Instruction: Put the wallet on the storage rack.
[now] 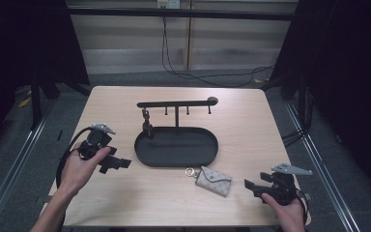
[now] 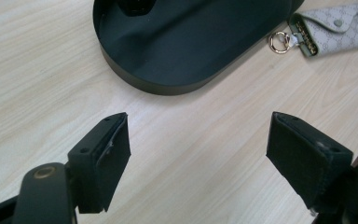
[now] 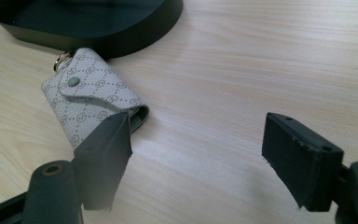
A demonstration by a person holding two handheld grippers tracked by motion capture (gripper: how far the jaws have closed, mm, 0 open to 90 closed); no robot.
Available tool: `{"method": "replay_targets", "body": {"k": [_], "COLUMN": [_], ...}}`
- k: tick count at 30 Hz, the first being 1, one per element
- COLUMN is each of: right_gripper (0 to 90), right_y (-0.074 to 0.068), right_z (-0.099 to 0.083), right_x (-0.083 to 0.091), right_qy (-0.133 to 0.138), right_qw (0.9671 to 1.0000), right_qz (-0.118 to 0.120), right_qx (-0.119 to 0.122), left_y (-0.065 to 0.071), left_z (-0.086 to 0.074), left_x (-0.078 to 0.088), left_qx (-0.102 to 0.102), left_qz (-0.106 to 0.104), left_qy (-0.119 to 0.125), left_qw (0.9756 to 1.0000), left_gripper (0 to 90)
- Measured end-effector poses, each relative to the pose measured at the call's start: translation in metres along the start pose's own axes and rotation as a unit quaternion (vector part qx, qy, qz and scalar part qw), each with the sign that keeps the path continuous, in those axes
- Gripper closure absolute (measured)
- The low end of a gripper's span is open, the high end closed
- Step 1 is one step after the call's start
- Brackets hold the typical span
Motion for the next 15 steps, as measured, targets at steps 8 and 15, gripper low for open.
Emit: {"method": "replay_targets", "body": {"k": [8,15], "right_gripper": [23.8,23.2], "right_y": [-0.001,-0.006], "right_z": [0.000,0.003], "right_x": [0.000,-0.002], "right_qy": [0.000,-0.015], "right_qw": [1.0000,0.9994], "right_qz": [0.010,0.029], "right_qx": [-0.002,0.005], "left_y": [0.004,0.013], "left_z": [-0.031,-0.064], "left_x": [0.001,-0.014], "left_qx": [0.011,0.016], "left_qz": [-0.027,-0.045], "left_qy": [0.052,0.086], "left_qw": [0.9982,0.9951], "left_gripper": [20.6,19.9]}}
Point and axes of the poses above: each handheld gripper's, and its own axes: x roughly backward along the jaws, z roughly out of its top, y roughly to its right, the point moved 6 cm from there along -x, roughly forward along the jaws, and after that the axes turned 10 degrees about x, right-handed, at the moved point
